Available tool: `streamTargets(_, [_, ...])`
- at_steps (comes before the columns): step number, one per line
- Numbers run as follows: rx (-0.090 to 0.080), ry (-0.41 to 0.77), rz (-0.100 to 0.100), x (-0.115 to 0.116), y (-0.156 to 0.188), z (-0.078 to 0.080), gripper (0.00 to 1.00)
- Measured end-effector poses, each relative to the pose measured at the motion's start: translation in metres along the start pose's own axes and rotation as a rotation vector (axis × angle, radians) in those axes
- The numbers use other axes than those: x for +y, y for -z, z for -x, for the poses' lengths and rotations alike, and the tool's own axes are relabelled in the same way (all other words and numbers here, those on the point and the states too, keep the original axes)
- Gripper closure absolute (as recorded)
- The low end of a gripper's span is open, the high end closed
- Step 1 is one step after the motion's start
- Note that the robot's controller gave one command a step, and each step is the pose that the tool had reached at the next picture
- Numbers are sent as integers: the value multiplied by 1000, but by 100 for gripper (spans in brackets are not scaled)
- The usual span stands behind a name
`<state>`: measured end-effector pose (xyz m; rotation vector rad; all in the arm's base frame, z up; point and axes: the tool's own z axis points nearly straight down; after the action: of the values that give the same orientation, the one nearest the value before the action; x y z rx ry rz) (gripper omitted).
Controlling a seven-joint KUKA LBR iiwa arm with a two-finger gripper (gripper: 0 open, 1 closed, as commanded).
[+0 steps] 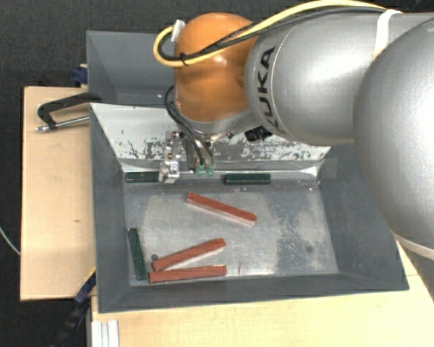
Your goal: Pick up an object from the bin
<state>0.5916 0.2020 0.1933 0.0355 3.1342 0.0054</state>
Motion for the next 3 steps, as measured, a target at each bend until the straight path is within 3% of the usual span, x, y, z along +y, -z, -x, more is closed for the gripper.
streamTargets(1, [9,8,-3,7,-50,-4,100])
streamTargets(2, [-5,-25,1,-26,118,-4,100])
streamTargets(3, [0,-24,0,-26,116,-4,100])
